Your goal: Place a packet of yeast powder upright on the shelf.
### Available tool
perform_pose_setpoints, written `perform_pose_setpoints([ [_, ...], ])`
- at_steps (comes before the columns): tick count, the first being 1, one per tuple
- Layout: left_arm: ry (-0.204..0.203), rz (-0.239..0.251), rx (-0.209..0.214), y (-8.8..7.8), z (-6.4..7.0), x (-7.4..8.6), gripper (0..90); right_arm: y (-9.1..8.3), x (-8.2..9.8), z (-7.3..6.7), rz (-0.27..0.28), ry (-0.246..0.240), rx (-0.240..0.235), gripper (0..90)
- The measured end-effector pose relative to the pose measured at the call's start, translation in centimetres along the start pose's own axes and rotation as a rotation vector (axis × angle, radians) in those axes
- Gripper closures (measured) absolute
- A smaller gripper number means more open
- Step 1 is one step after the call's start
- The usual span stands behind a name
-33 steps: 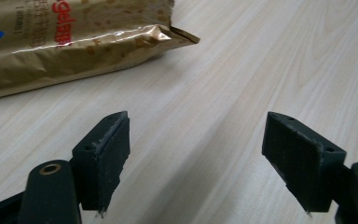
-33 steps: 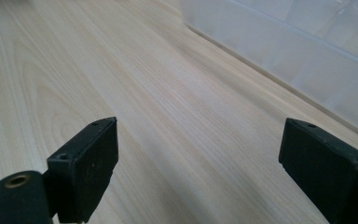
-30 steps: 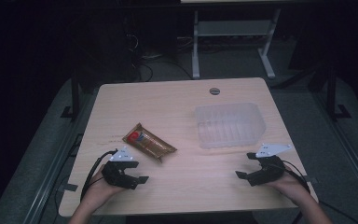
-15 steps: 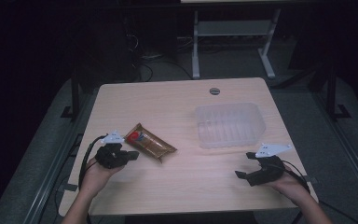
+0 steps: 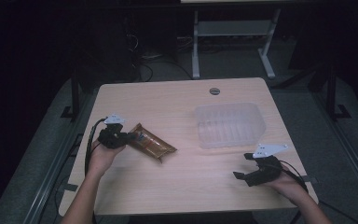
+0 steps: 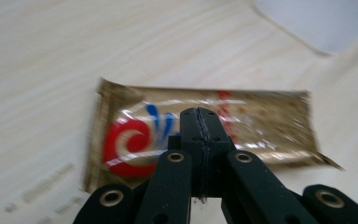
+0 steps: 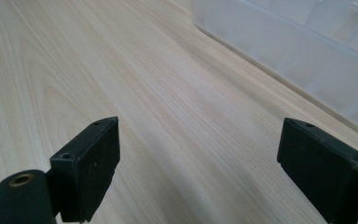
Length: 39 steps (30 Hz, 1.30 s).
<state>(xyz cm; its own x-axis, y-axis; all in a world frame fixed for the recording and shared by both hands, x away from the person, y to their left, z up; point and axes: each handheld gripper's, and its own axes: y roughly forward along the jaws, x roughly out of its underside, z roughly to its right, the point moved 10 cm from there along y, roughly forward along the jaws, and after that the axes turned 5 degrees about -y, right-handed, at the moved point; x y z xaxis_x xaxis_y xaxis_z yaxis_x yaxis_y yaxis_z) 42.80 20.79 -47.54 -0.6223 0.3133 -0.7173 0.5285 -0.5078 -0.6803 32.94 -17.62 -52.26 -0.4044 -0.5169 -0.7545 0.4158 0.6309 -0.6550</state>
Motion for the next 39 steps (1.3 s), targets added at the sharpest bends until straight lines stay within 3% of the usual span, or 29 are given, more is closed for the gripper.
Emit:
perform_pose_setpoints([
  [7,-0.054,0.031,-0.040,2.0,-2.5,-1.0,89.9,0.0,0.0,0.1,0.003,-0.004,-0.001,12.8],
  [12,-0.098,0.028,-0.089,3.5,-4.9,-0.5,89.9,0.2,0.1,0.1,-0.006,-0.011,-0.002,12.9],
  [21,-0.088,-0.031,-0.127,4.7,-6.4,1.2,89.9,0.0,0.5,0.3,-0.012,-0.008,0.002,13.2],
  [28,-0.088,-0.041,-0.106,4.7,-5.7,1.5,89.9,0.0,0.4,0.3,-0.007,-0.007,0.003,13.3],
  [39,-0.052,-0.067,-0.037,5.3,-3.0,1.6,89.9,0.0,0.3,0.2,-0.010,-0.004,-0.002,13.3],
])
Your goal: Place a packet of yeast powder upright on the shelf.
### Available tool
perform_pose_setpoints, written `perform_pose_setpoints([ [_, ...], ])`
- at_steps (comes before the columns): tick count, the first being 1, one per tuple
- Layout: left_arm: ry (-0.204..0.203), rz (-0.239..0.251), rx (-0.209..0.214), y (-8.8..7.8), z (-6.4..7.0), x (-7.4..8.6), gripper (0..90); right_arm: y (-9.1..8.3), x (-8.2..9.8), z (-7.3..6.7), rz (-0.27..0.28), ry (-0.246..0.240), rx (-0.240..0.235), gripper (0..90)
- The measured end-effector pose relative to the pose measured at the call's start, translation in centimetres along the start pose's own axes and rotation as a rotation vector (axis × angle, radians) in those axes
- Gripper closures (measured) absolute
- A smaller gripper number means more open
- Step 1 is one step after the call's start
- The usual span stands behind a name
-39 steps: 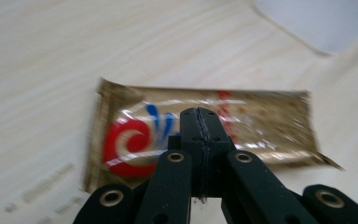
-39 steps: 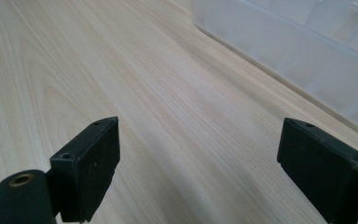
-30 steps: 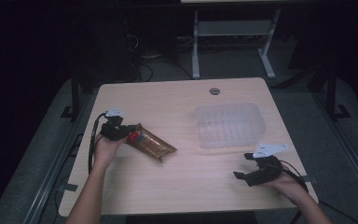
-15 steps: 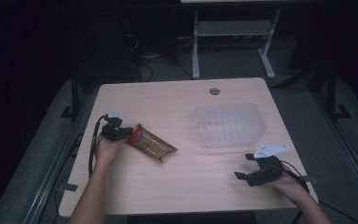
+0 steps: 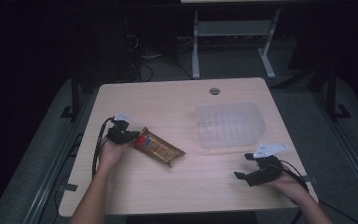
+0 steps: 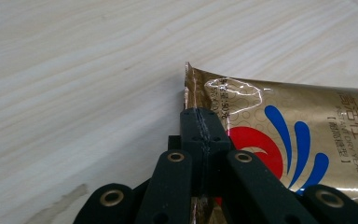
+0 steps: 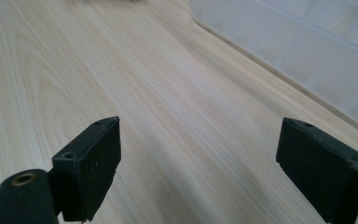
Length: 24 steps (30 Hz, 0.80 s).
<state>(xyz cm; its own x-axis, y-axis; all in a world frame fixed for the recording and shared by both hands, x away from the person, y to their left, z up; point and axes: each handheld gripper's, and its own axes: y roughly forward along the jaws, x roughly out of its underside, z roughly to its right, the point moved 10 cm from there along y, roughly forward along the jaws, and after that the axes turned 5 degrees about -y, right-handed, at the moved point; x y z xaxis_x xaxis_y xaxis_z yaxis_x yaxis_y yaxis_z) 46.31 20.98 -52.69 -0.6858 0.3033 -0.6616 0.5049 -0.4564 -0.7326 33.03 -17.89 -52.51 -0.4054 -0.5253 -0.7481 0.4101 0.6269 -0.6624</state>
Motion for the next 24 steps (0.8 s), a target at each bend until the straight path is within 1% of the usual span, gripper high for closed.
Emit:
perform_pose_setpoints([
  [5,0.022,-0.016,0.017,0.1,1.0,0.1,89.9,0.0,0.0,0.0,0.001,-0.001,-0.001,13.3],
  [8,0.039,-0.026,0.039,0.3,2.0,0.1,90.0,0.0,0.0,0.1,-0.001,-0.003,0.001,13.4],
  [9,0.039,-0.026,0.039,0.3,2.0,0.1,89.9,0.0,0.0,0.1,-0.001,-0.003,0.001,13.4],
  [10,0.055,-0.036,0.043,0.3,2.3,0.2,89.9,0.0,0.0,0.1,-0.002,-0.003,0.000,13.4],
  [12,0.069,-0.045,0.062,0.5,3.1,0.3,90.0,0.0,0.0,0.1,-0.003,-0.002,0.000,13.4],
  [13,0.069,-0.045,0.062,0.5,3.1,0.3,89.9,0.0,0.0,0.1,-0.003,-0.002,0.000,13.4],
  [14,0.071,-0.048,0.068,0.6,3.4,0.3,89.9,0.0,0.0,0.2,0.000,-0.008,0.002,13.4],
  [15,0.079,-0.060,0.077,0.6,3.9,0.4,89.9,0.0,0.0,0.2,0.001,-0.011,0.002,13.4],
  [16,0.086,-0.065,0.083,0.7,4.2,0.5,89.9,0.0,0.0,0.2,0.000,-0.008,0.001,13.4],
  [17,0.086,-0.065,0.083,0.7,4.2,0.5,90.0,0.0,0.0,0.2,0.000,-0.007,0.002,13.4],
  [19,0.085,-0.078,0.093,0.7,4.7,0.6,89.9,0.0,0.0,0.2,-0.003,-0.007,0.001,13.4],
  [20,0.096,-0.077,0.099,0.7,5.1,0.7,89.9,0.0,0.0,0.2,0.000,-0.011,0.001,13.4],
  [22,0.095,-0.081,0.112,0.7,5.5,0.8,90.0,0.0,0.0,0.1,-0.004,-0.007,0.001,13.4],
  [23,0.095,-0.081,0.112,0.7,5.5,0.8,90.0,0.0,0.0,0.1,-0.004,-0.007,0.001,13.4],
  [24,0.099,-0.083,0.123,0.8,5.9,0.9,89.9,0.0,0.0,0.2,-0.003,-0.010,0.002,13.4],
])
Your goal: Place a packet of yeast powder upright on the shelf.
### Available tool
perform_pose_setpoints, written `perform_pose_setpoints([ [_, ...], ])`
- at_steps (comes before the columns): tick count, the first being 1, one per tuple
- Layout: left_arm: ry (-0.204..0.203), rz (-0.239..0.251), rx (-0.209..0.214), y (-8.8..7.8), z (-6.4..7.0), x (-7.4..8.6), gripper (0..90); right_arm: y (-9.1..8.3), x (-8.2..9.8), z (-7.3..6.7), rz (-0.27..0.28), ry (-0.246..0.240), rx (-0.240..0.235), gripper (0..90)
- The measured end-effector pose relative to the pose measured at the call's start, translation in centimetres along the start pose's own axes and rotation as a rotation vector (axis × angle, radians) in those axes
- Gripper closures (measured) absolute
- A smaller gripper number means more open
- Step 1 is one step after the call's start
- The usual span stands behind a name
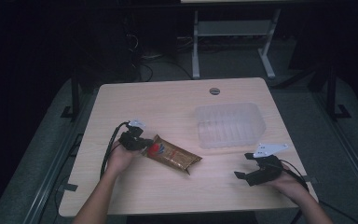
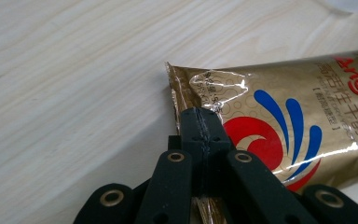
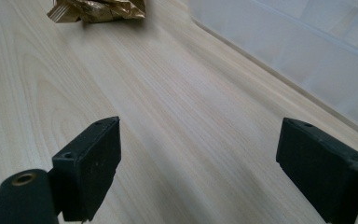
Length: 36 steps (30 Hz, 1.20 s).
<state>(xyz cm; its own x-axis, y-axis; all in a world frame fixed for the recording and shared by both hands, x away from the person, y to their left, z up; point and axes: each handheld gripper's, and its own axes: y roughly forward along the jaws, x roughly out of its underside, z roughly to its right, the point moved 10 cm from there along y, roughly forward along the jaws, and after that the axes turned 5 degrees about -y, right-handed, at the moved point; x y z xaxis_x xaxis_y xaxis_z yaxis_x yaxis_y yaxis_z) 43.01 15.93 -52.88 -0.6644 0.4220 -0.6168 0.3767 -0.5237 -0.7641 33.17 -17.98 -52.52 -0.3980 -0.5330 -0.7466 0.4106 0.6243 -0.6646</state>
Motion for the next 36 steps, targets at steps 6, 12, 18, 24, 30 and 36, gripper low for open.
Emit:
perform_pose_setpoints([
  [6,0.028,-0.009,0.024,0.5,1.4,-0.2,90.0,0.0,-0.1,0.0,0.000,-0.001,-0.002,13.4],
  [12,0.060,-0.025,0.063,1.1,3.4,-0.3,90.0,0.1,0.0,0.0,0.000,-0.001,-0.002,13.4],
  [18,0.087,-0.031,0.090,1.6,5.1,-0.4,89.9,0.0,0.0,0.0,-0.001,0.002,-0.002,13.4],
  [24,0.134,-0.064,0.123,1.8,7.2,0.0,89.9,-0.1,-0.1,0.1,0.005,0.000,0.001,13.4],
  [30,0.164,-0.082,0.145,1.8,8.6,0.4,90.0,-0.2,-0.1,0.1,0.008,0.004,0.003,13.4],
  [36,0.175,-0.087,0.169,2.0,10.1,0.5,90.0,-0.3,-0.1,0.1,0.014,0.005,0.002,13.4],
])
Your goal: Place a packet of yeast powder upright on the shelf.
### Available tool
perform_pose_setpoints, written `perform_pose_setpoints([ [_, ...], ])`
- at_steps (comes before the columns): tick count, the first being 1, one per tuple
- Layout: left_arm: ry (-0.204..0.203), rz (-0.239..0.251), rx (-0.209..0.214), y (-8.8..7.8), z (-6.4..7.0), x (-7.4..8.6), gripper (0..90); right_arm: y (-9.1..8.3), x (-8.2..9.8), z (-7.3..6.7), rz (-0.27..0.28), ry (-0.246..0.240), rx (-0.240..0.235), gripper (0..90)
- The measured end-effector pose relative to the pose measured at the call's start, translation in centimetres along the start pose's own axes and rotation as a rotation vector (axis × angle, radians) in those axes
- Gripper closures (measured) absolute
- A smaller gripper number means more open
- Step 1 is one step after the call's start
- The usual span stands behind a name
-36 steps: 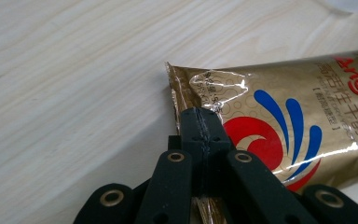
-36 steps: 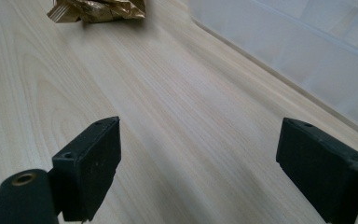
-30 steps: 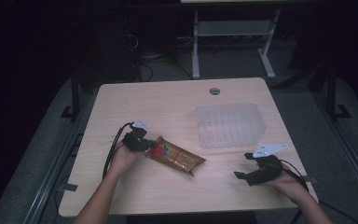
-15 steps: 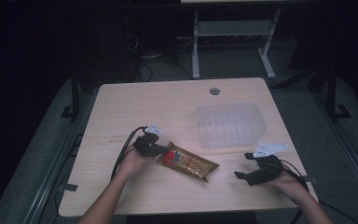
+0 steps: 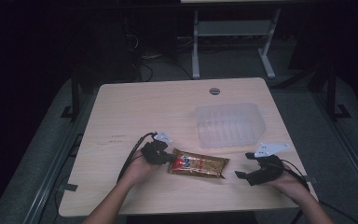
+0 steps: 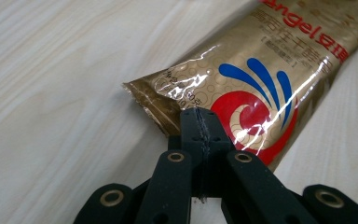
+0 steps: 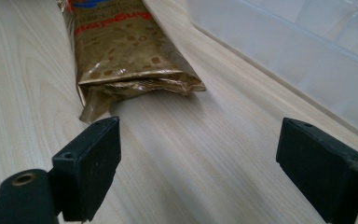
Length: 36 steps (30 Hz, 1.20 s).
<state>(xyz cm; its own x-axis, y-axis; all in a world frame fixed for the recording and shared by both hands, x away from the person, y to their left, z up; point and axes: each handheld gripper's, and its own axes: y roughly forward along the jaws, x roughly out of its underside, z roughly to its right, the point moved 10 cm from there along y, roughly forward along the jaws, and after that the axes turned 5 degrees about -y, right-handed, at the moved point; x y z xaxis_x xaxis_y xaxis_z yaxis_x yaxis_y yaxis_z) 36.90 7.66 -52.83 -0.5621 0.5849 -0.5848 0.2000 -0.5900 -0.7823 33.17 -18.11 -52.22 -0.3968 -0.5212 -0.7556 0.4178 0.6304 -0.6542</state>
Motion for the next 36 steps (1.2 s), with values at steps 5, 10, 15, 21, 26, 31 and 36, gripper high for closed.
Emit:
perform_pose_setpoints([
  [5,0.019,-0.012,0.025,0.3,1.2,0.1,89.9,-0.1,-0.1,0.0,0.002,0.014,-0.002,13.4],
  [10,0.052,-0.034,0.052,0.5,2.5,0.2,89.9,-0.3,-0.1,0.1,0.007,0.024,-0.005,13.4],
  [15,0.077,-0.044,0.058,0.7,2.9,0.1,89.9,-0.5,-0.2,0.3,0.008,0.061,-0.003,13.8],
  [21,0.075,-0.027,0.053,0.2,2.8,-0.2,89.9,-0.7,-0.7,0.2,0.014,0.115,-0.014,20.2],
  [26,0.075,-0.004,0.048,-0.1,2.9,-0.6,89.9,-0.2,-1.5,-0.1,0.023,0.170,-0.036,27.6],
  [31,0.081,-0.012,0.048,0.1,2.8,-0.5,89.9,0.4,-2.3,-0.3,0.020,0.240,-0.061,30.1],
  [36,0.093,-0.038,0.051,0.6,2.8,-0.2,89.8,1.9,-2.5,-0.4,-0.013,0.265,-0.046,29.2],
])
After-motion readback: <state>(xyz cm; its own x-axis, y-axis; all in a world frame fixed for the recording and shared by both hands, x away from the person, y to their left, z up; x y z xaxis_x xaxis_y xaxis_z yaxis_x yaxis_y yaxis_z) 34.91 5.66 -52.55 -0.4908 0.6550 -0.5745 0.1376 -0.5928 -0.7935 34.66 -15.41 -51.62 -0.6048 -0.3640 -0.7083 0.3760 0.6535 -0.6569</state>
